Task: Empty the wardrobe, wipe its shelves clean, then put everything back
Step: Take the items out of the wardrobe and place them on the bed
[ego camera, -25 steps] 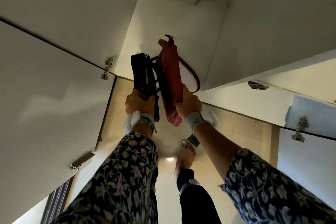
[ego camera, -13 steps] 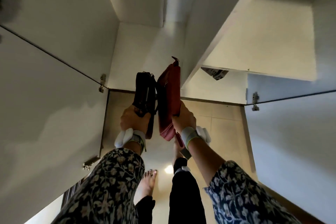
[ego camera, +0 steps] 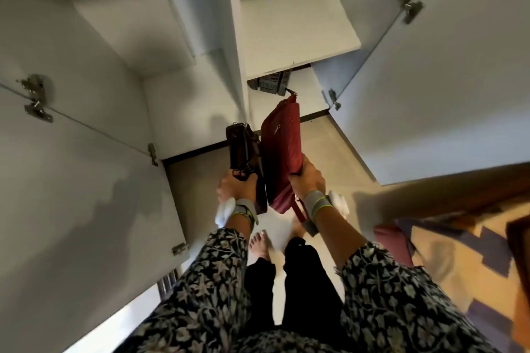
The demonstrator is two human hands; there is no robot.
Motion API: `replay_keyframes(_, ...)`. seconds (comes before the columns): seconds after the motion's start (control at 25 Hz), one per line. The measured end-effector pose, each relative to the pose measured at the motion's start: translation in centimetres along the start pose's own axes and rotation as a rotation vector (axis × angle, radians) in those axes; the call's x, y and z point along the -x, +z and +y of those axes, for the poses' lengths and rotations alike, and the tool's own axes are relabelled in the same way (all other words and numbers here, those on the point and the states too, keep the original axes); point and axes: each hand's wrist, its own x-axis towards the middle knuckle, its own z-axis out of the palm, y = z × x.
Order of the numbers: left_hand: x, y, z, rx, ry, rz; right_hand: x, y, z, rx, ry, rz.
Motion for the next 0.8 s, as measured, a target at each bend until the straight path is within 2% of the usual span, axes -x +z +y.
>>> replay_keyframes(0.36, 14.9, 7.0, 1.5, -0.132, 0.282, -0.194, 10.4, -8.7, 14.6, -0.218, 0.205, 0.259)
replay_keyframes(0.52, 24.7, 12.0, 0.0, -0.18, 0.434, -0.307, 17.4, -13.3, 24.9, -0.358, 0.315, 0.401)
replay_keyframes(0.8, 45.1, 20.4, -4.6, -0.215, 0.666, -0.471, 32.7, -21.0, 43.4, -0.465, 0.364, 0.657)
